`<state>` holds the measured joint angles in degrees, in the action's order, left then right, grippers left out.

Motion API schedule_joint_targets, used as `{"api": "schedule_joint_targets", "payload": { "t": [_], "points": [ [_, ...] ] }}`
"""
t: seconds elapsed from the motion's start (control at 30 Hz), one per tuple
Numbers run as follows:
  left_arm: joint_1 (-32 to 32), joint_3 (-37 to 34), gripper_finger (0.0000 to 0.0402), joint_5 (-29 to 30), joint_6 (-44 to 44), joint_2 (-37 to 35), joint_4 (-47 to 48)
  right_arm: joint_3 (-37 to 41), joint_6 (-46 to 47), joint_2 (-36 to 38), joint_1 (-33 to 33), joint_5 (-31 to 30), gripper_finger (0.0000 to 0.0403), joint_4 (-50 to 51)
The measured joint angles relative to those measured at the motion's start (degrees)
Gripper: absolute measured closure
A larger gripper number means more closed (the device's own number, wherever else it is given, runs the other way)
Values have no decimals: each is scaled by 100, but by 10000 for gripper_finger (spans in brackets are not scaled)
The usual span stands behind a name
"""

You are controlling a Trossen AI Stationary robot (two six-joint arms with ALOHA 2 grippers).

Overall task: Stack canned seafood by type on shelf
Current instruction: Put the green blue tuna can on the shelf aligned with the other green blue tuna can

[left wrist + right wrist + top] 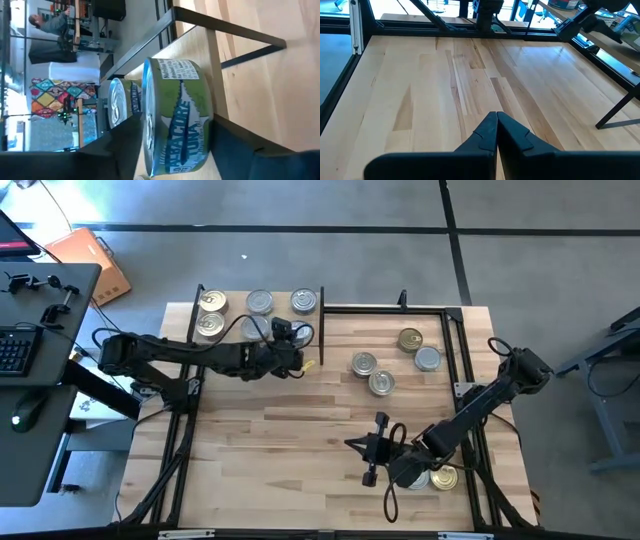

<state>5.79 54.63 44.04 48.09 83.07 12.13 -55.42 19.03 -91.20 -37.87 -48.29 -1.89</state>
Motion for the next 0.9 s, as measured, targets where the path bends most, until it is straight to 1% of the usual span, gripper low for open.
{"api": "schedule_joint_targets", "payload": {
  "t": [0.17,0.33,0.67,0.9],
  "points": [
    [120,-4,158,-80,-187,0,10,0,15,-2,0,2,402,8],
    [267,31,138,-428,-422,0,11,0,15,-2,0,0,402,20],
    [403,399,131,-704,-565,0,63,2,42,-2,0,2,402,43],
    [409,444,130,-785,-567,0,102,2,42,-2,0,2,402,42]
  ]
}}
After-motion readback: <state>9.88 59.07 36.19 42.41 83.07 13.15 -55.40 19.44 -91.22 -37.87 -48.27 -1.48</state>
